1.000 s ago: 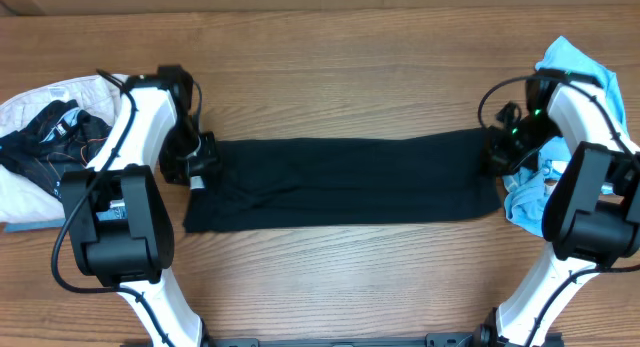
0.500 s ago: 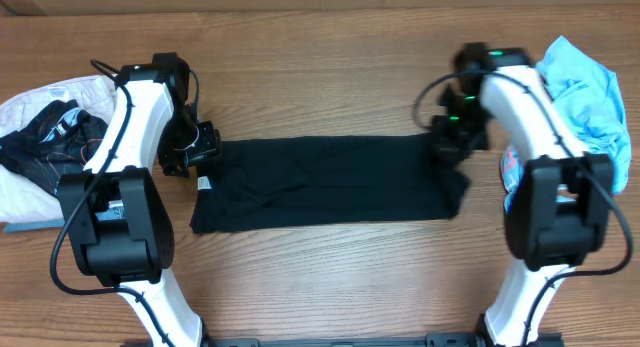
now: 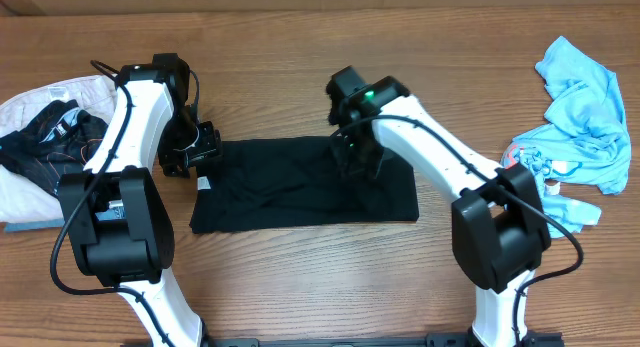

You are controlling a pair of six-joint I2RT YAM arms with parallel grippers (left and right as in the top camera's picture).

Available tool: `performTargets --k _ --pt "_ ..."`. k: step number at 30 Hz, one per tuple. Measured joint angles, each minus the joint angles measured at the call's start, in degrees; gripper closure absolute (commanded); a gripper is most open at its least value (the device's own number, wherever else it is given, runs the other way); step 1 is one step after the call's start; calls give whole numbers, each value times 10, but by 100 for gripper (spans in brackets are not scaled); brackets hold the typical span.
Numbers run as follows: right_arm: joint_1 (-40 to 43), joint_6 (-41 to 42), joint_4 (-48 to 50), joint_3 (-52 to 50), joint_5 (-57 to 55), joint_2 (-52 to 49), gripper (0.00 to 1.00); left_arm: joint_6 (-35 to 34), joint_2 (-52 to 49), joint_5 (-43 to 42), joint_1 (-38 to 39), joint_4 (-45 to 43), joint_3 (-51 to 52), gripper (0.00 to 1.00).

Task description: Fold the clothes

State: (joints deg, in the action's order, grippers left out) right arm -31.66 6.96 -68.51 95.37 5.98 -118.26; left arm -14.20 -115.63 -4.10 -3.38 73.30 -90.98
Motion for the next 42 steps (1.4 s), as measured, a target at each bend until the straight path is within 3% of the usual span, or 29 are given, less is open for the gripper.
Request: performTargets --k 3,5,8,10,13,23,33,42 --pt "-16 5 10 0 0 -13 93 0 0 0 0 0 0 33" --pt "-22 9 18 0 0 -21 81 0 0 0 0 0 0 33" --pt "-28 10 26 0 7 -23 73 0 0 0 0 0 0 33" --pt "-31 9 31 0 16 -23 56 0 0 0 0 0 0 33" --pt "-33 2 34 0 38 -23 50 0 0 0 0 0 0 33" --pt "-30 -33 18 1 81 -23 56 0 0 0 0 0 0 33" --pt "16 31 -28 8 -26 13 56 0 0 0 0 0 0 33" --pt "31 45 -22 -33 -44 21 59 0 0 0 0 0 0 32"
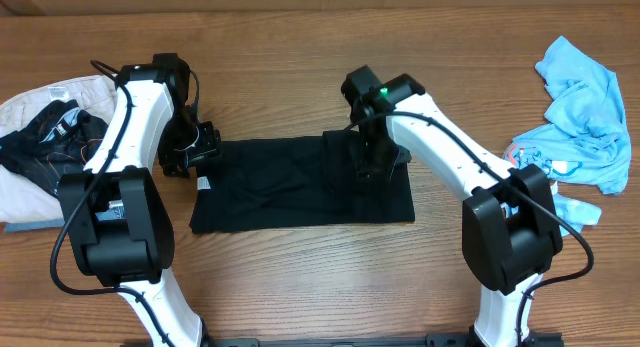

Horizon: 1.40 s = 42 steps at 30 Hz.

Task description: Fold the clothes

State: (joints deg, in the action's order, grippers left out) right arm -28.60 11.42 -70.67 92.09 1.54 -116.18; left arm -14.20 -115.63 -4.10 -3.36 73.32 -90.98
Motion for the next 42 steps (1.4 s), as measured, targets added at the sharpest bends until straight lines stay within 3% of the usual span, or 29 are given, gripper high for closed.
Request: performTargets --k 8,16,21,23,26,33,42 --pt "-26 -26 44 -57 88 0 59 0 0 0 0 0 0 32" --pt "-72 -143 51 -63 240 0 62 0 0 0 0 3 0 30" --pt "-57 -133 39 -61 221 0 61 0 0 0 0 4 0 29" --pt "-35 -123 25 -59 194 6 60 3 0 0 0 4 0 21" --pt "-12 -109 21 -56 165 35 57 8 0 2 0 3 0 17" --pt "37 -89 17 -37 139 144 55 11 0 15 0 -44 21 17" --pt "42 -73 10 -34 132 151 55 29 0 15 6 -155 131 17"
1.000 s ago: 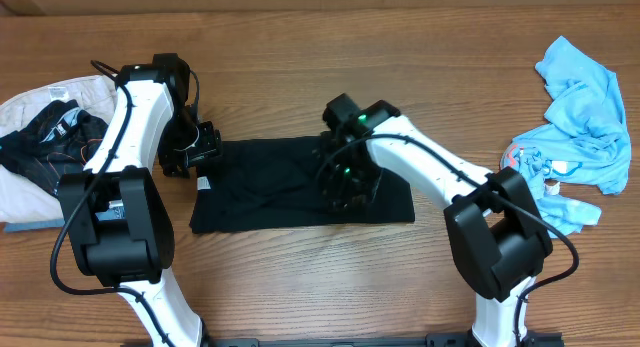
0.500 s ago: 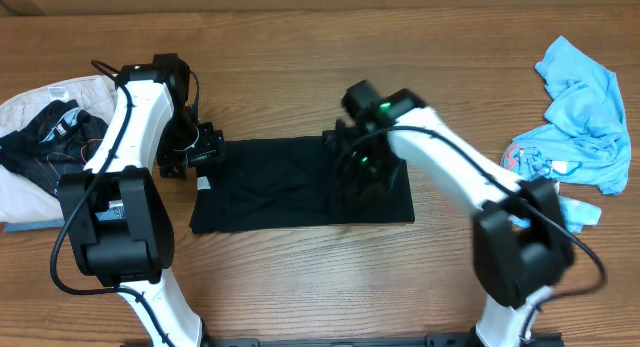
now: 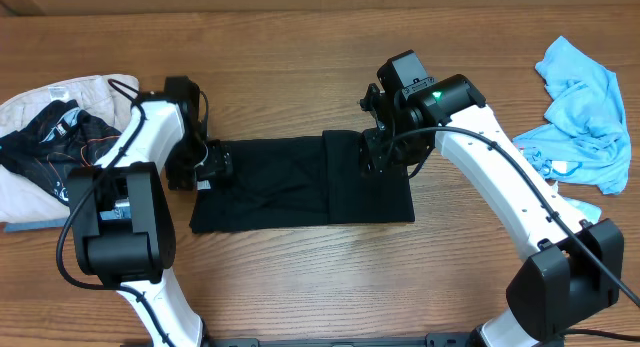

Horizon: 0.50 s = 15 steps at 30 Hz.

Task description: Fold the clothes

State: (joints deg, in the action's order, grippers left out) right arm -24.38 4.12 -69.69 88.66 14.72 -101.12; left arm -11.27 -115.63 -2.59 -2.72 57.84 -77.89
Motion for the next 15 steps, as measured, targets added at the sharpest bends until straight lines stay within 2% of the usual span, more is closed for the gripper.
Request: performTargets --k 3,5,10,12,15 --pt "0 2 0 0 0 0 55 5 10 4 1 -34 28 21" --pt "0 3 0 0 -1 0 55 8 20 5 1 -51 43 28" --pt "0 3 0 0 -1 0 55 16 30 -2 0 -78 59 59" --pt "0 4 0 0 -1 0 55 20 31 -13 1 -83 59 65" --pt "0 3 0 0 -1 0 55 24 31 -26 0 -86 59 83"
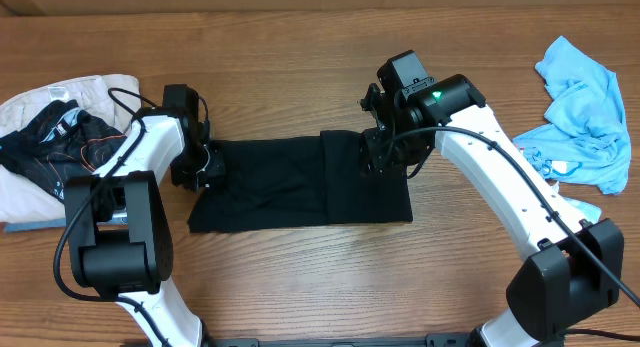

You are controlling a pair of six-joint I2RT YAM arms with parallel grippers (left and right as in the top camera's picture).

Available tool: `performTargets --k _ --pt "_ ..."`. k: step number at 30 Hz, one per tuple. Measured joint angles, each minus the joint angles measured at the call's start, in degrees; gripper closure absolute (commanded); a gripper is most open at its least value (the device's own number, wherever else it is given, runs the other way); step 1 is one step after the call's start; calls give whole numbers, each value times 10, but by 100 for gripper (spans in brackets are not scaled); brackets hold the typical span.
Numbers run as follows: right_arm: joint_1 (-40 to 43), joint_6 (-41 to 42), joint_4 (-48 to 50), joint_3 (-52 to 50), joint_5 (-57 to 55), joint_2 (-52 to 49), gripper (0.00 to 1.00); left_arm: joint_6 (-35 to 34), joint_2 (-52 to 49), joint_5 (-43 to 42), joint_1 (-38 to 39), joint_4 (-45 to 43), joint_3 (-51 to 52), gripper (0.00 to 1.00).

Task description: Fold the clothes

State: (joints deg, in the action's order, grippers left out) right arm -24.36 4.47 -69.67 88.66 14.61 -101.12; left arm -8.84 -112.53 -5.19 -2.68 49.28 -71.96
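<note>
A black garment [270, 187] lies flat mid-table in the overhead view. Its right third is a doubled layer [365, 197] whose edge runs down at about a third from the right. My left gripper [205, 167] sits on the garment's upper left corner and seems shut on the cloth there, though the wrist hides its fingers. My right gripper [380, 159] points down onto the top of the doubled layer. Its fingers are dark against the black cloth, so I cannot tell how the jaws stand.
A light blue garment [585, 97] is crumpled at the far right edge. At the far left a pile of black clothing [45, 137] lies on pale cloth [40, 97]. Both arm bases stand at the table's front edge.
The left gripper has shifted slightly left and up at the garment's left corner. The garment's right edge has drawn in a touch. The right gripper stays where it was.
First the right gripper was over the garment's middle-right, with the left gripper at the left corner. Then a folded layer showed on the right third, with the right gripper further right on it. The right arm's elbow later swung out; both grippers remain on the cloth.
</note>
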Motion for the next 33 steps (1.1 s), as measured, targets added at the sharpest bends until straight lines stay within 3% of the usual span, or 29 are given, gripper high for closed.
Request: performTargets --k 2,4,12,24,33 --pt "0 0 0 0 0 0 55 4 0 -8 0 -1 1 93" --pt "0 0 0 0 0 0 55 5 0 -13 0 0 1 96" --pt "0 3 2 0 -21 0 55 3 -1 12 -21 89 -33 96" --pt "57 27 18 0 -48 0 51 3 19 56 -65 237 -287 96" --pt "66 28 17 0 -51 0 51 -5 27 -25 20 291 -320 96"
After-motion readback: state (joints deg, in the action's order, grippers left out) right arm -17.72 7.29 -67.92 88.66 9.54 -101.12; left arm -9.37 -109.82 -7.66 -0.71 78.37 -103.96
